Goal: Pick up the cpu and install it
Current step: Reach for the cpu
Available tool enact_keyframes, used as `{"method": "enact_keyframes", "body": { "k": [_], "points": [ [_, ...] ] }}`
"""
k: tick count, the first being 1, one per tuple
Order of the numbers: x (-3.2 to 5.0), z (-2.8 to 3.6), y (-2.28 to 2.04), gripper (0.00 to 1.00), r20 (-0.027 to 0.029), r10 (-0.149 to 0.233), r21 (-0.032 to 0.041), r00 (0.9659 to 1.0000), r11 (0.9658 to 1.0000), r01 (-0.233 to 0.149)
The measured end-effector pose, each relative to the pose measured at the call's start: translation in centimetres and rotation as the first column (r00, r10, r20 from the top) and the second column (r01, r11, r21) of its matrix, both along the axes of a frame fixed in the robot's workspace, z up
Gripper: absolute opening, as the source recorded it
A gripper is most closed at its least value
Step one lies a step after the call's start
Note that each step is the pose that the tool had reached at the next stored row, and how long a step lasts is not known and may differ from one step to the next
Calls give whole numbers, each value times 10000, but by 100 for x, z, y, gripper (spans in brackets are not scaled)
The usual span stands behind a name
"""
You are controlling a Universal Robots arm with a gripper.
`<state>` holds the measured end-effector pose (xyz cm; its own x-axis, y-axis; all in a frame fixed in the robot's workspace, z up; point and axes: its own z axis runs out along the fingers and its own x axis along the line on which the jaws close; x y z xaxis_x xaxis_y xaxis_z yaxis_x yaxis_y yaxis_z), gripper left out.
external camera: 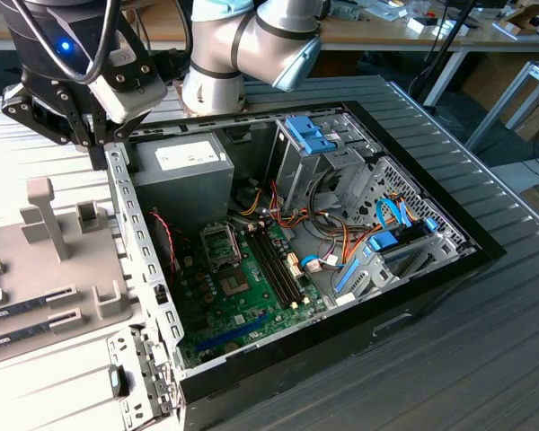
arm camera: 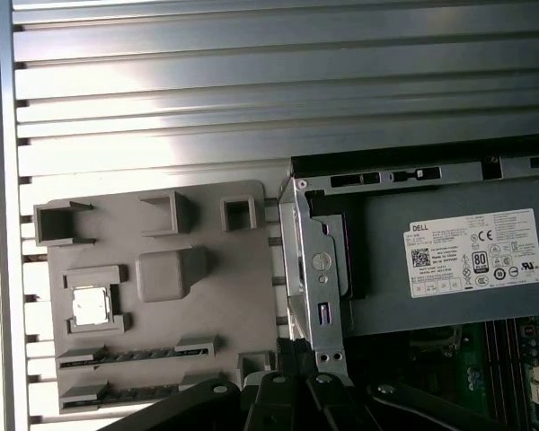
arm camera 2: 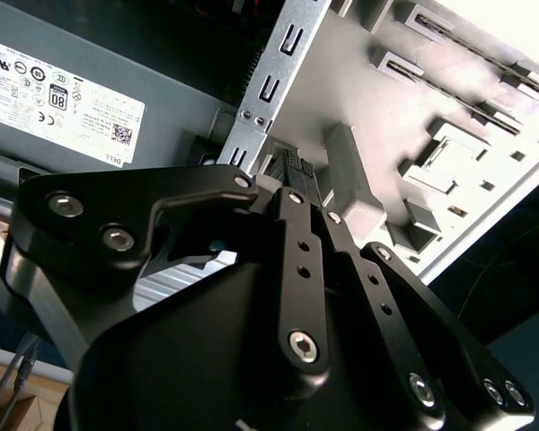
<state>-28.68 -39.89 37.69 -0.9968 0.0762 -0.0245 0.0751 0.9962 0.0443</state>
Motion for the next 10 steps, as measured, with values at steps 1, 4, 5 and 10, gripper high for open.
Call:
{"method": "enact_keyframes", "body": {
  "k": [1, 4, 5, 10],
  "points": [
    [0, 0, 0, 10, 0, 0, 0, 10000, 10000, 0],
    [0, -1, 0, 10, 0, 0, 0, 10000, 10000, 0],
    [0, -2, 0, 10, 0, 0, 0, 10000, 10000, 0],
    [-15, -12, 0, 10, 2, -2, 1, 10000, 10000, 2]
  ]
}}
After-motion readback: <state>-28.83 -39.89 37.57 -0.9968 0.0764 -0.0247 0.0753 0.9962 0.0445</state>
